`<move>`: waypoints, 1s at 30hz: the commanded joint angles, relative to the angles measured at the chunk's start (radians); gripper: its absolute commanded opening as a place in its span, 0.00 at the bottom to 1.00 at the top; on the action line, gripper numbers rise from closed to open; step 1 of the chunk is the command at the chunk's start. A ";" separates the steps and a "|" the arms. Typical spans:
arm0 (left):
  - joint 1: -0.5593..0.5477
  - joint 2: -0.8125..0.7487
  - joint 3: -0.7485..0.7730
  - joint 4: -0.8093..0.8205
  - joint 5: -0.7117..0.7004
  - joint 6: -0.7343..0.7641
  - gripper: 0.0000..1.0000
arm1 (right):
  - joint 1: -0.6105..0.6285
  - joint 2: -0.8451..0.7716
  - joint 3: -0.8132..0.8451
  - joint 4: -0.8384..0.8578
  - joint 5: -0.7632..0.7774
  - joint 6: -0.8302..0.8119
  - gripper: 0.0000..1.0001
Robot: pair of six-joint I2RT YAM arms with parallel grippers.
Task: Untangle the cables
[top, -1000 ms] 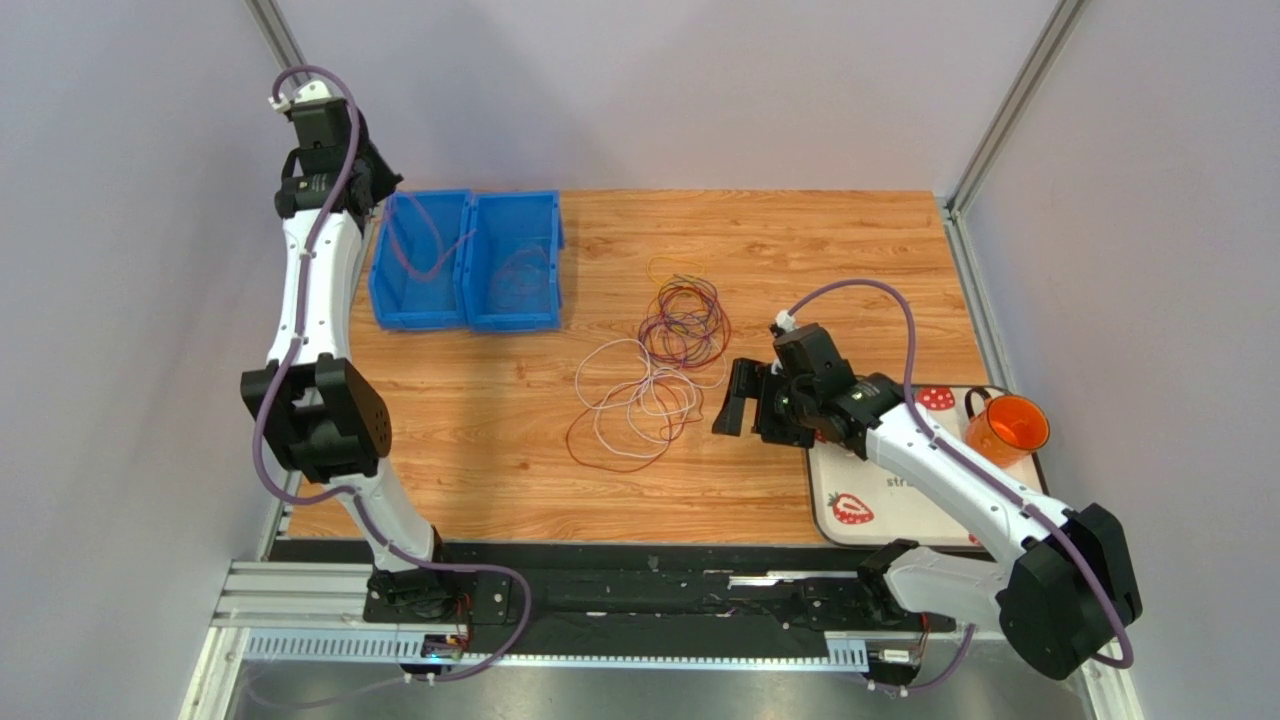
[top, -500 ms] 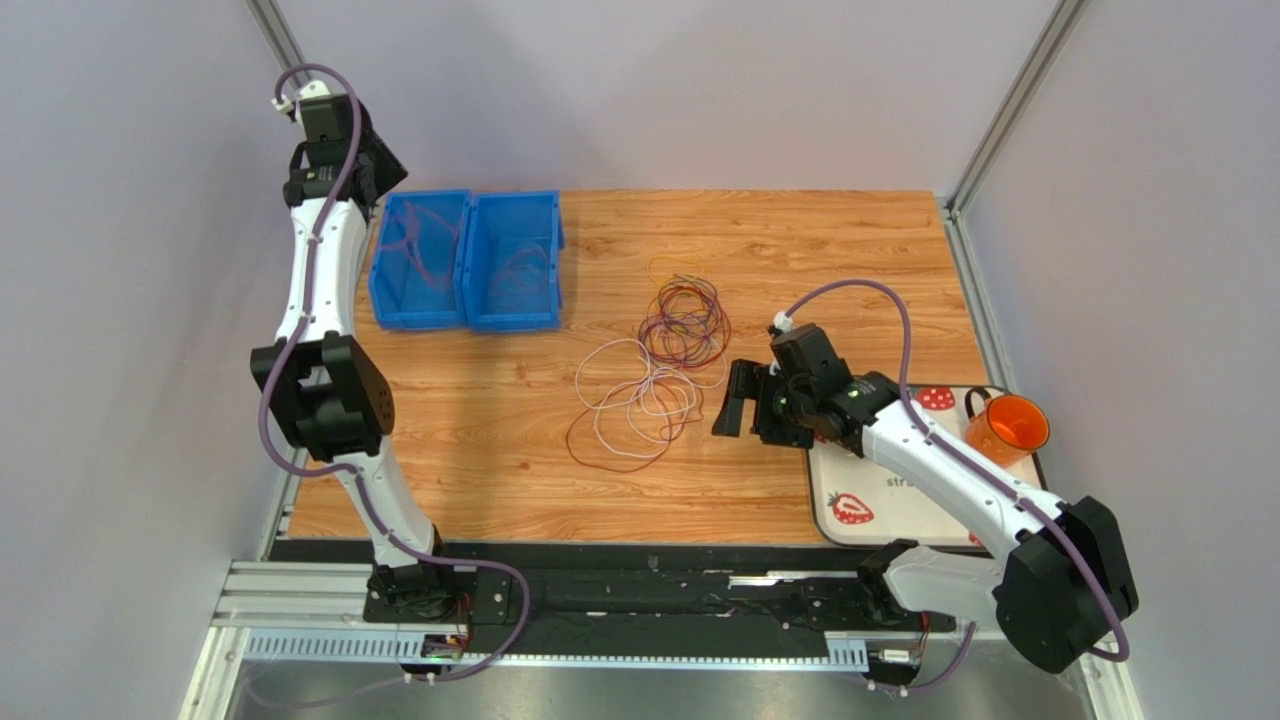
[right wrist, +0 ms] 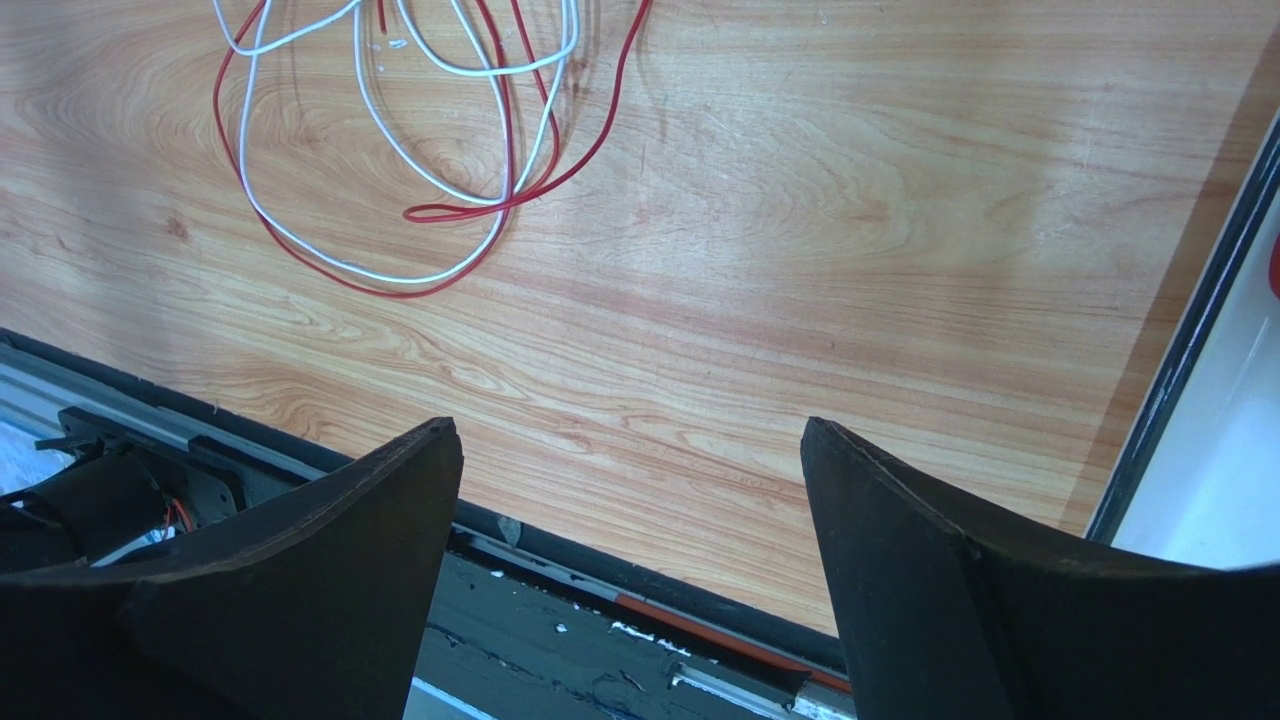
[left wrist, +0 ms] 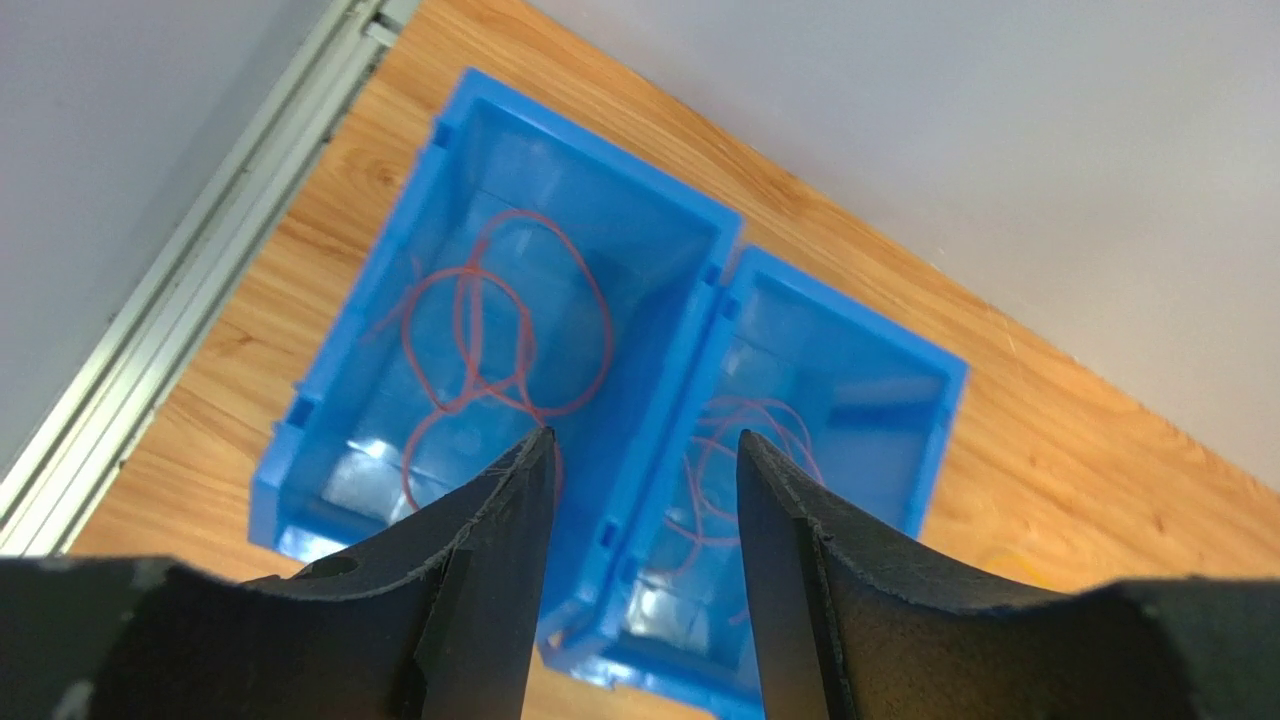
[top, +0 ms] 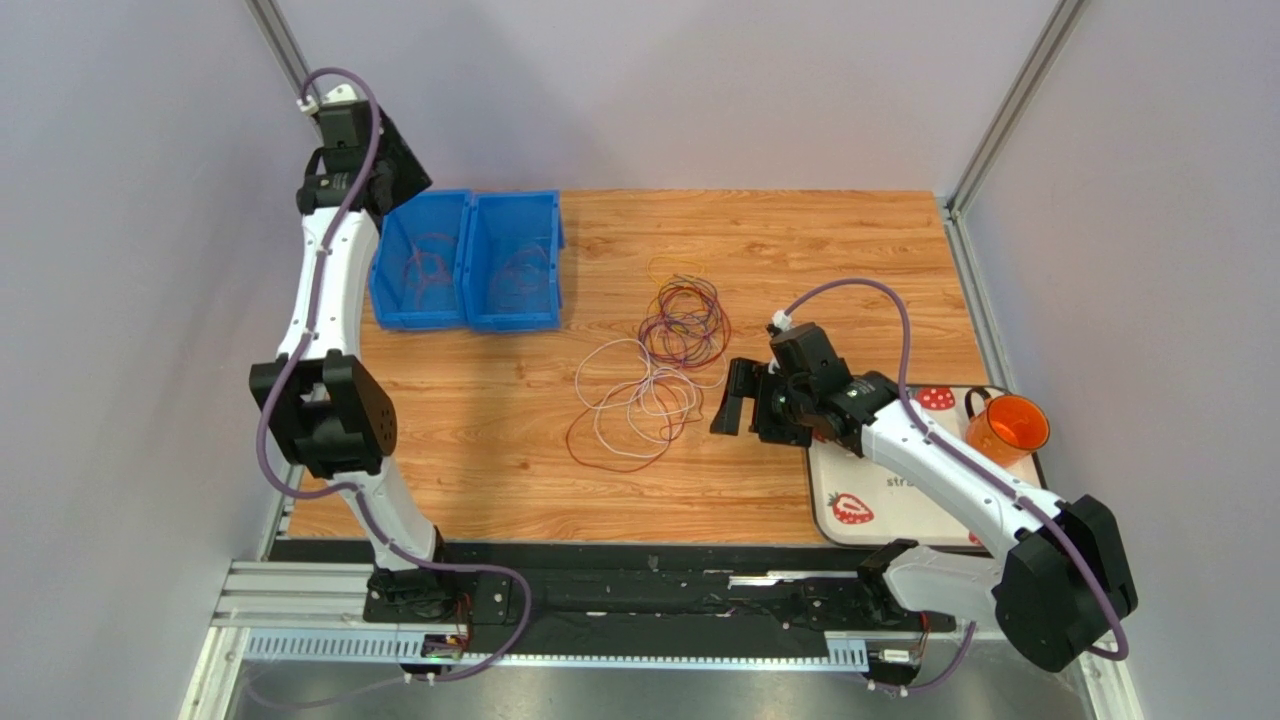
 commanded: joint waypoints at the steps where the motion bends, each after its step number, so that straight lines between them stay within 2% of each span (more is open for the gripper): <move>1: -0.122 -0.171 -0.084 -0.011 -0.032 0.073 0.56 | 0.003 0.009 0.027 0.044 -0.015 0.000 0.88; 8: -0.345 -0.358 -0.353 0.001 -0.046 0.163 0.54 | 0.003 0.016 0.050 0.036 -0.021 -0.003 0.88; 12: -0.469 -0.421 -0.489 -0.001 -0.042 0.168 0.54 | 0.003 0.042 0.070 0.030 -0.014 -0.002 0.88; 16: -0.622 -0.457 -0.612 -0.010 -0.120 0.134 0.53 | 0.001 0.072 0.103 0.024 -0.032 0.009 0.87; 25: -0.817 -0.510 -0.853 -0.014 -0.172 -0.136 0.52 | 0.004 0.056 0.103 -0.001 -0.035 0.017 0.87; 30: -0.868 -0.521 -0.969 0.041 -0.177 -0.254 0.53 | 0.006 0.047 0.080 0.001 -0.035 0.023 0.87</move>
